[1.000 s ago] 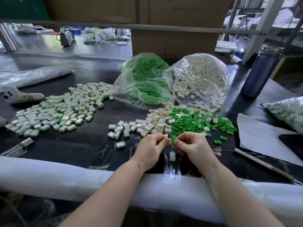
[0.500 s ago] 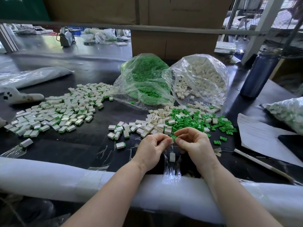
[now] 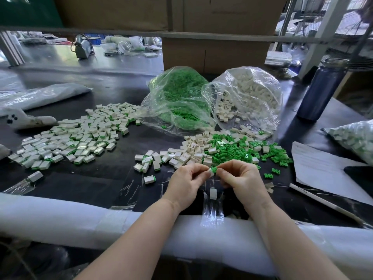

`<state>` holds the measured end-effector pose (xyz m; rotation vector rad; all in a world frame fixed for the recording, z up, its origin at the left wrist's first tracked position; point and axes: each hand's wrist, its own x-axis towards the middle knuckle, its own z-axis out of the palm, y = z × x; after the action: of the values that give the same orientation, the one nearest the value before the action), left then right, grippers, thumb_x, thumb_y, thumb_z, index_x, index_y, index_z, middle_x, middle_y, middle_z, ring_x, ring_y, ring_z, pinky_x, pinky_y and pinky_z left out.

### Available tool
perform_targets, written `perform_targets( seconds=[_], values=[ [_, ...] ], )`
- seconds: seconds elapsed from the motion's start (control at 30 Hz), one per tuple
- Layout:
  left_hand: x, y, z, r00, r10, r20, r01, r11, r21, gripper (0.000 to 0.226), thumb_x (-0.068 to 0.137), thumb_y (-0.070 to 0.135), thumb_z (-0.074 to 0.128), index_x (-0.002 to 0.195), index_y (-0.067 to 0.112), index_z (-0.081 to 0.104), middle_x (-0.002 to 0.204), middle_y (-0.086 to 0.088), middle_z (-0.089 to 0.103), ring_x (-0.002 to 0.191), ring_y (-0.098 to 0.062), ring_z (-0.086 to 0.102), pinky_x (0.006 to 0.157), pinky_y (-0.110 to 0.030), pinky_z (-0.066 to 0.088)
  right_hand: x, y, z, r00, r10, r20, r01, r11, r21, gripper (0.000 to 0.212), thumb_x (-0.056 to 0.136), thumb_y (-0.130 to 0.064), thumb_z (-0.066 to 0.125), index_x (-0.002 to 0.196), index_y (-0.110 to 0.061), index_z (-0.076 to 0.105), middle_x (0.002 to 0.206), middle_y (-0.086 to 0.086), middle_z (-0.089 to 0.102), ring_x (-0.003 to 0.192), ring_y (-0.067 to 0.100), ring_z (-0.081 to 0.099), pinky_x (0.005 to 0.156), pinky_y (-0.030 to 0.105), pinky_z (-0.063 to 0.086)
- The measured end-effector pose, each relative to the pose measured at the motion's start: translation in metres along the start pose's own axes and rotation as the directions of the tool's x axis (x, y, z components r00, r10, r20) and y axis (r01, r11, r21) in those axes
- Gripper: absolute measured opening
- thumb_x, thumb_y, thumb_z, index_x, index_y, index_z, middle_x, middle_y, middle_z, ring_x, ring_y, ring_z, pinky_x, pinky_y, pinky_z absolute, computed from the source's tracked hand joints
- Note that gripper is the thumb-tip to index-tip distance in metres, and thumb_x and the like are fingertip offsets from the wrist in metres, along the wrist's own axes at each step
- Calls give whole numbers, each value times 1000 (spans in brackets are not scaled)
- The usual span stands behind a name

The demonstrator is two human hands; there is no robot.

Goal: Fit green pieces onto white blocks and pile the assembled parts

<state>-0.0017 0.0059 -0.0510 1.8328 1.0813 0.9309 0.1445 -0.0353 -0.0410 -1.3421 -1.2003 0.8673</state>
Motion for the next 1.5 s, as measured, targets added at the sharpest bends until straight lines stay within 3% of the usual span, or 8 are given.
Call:
perform_targets(
  seconds=[0.17,0.27,0.63,0.87,1.0,1.2,1.37,1.5],
  values=[
    [0,-1,1,1000,-25,19,25,1000,-14,17,87,18,63,100,11,71,94,0,69,94,-13,62,87,-18,45,0,3,2,999,26,31,-23,997,-71,18,85,-4,64,71,-16,64,59,-1,62,51,8,54,52,19,48],
    [-1,-1,1,999,-8,41,6,999,37,12,87,17,63,92,10,72,93,-7,70,93,-18,62,87,-26,46,0,2,2,998,35,58,-28,993,-111,20,86,-2,63,70,-14,62,58,4,60,51,10,53,52,19,47],
    [-3,2,1,988,143,67,-153,968,198,14,88,14,62,90,6,73,73,9,52,77,-12,52,75,-23,41,-1,0,3,998,40,45,-31,983,-183,22,84,0,63,66,-13,62,54,-1,59,47,2,52,51,15,45],
    [-3,3,0,997,56,44,-60,993,100,13,87,13,63,92,7,73,82,3,62,85,-15,60,82,-25,46,-2,-2,2,997,31,67,-20,987,-161,21,83,0,65,66,-12,62,51,-4,57,46,2,50,50,15,43],
    [-4,5,0,993,105,54,-112,982,151,13,87,12,62,92,5,73,77,5,56,77,-10,52,74,-18,41,-1,-1,2,998,32,49,-23,984,-179,24,82,0,65,63,-14,62,48,-6,56,44,1,49,49,15,43],
    [-5,7,0,994,85,65,-93,987,134,14,87,12,62,93,5,72,82,-1,59,81,-13,54,80,-24,43,-1,0,-2,993,42,106,-26,989,-142,24,82,0,65,64,-14,62,48,-6,56,47,3,50,51,17,43],
    [-4,4,2,992,102,79,-117,969,218,15,88,14,61,94,6,72,83,-2,59,83,-15,54,79,-24,42,0,3,2,995,40,91,-19,975,-221,25,81,0,66,61,-15,62,49,-8,56,45,-1,50,51,15,42],
    [-4,4,2,998,57,38,-61,992,109,13,88,15,62,92,8,72,85,-6,67,83,-18,59,79,-24,45,0,3,3,998,32,58,-26,995,-98,22,81,0,67,63,-13,62,48,-6,57,45,3,50,49,16,42]
  ],
)
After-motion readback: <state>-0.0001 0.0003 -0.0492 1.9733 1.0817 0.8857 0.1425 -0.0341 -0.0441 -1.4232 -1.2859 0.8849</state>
